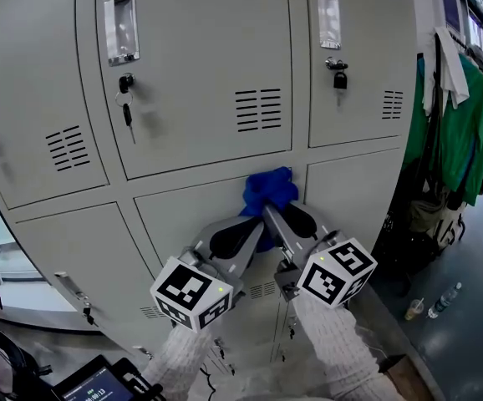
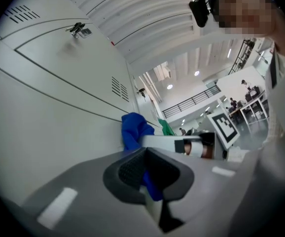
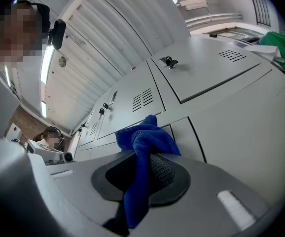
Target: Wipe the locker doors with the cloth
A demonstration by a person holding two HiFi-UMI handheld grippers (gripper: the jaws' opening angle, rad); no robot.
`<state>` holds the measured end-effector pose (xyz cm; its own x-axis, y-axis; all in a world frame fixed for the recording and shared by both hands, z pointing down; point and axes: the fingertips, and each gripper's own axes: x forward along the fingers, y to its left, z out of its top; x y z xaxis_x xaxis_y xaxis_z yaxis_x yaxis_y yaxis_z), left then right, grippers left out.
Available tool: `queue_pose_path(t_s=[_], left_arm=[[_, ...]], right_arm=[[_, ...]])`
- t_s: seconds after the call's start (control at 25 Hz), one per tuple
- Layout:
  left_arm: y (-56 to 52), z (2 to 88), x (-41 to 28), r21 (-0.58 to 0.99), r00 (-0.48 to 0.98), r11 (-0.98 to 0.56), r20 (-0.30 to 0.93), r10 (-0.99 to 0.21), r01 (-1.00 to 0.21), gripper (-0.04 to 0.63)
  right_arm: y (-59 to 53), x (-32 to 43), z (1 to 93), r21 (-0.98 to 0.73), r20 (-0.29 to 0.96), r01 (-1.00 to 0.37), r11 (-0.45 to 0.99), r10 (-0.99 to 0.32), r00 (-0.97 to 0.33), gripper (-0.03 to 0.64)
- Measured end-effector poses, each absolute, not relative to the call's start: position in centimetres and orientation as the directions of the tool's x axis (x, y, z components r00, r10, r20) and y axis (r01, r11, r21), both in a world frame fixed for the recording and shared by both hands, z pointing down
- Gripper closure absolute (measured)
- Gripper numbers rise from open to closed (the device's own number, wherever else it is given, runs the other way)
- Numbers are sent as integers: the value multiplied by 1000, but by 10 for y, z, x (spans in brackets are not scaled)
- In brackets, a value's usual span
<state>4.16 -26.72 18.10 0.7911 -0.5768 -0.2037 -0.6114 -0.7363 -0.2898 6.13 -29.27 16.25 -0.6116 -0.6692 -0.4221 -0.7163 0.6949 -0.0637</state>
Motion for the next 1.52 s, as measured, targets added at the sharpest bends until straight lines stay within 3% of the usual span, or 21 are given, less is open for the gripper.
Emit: queue_pose_path(t_s=[0.48, 1.12, 1.52], left_arm=[[-270, 226, 24, -182, 751, -729, -168, -639, -660, 588], [-262, 344, 3, 44, 680, -681, -26, -733, -731, 588], [-261, 413, -2, 164, 680, -664, 71, -729, -729, 588]], right_arm=[[-294, 56, 216, -100, -363, -718, 689, -697, -618, 560], [-295, 47, 351, -226, -129, -720, 656, -753, -645, 559], [-298, 45, 421, -259, 18, -746, 614, -769, -639, 558]])
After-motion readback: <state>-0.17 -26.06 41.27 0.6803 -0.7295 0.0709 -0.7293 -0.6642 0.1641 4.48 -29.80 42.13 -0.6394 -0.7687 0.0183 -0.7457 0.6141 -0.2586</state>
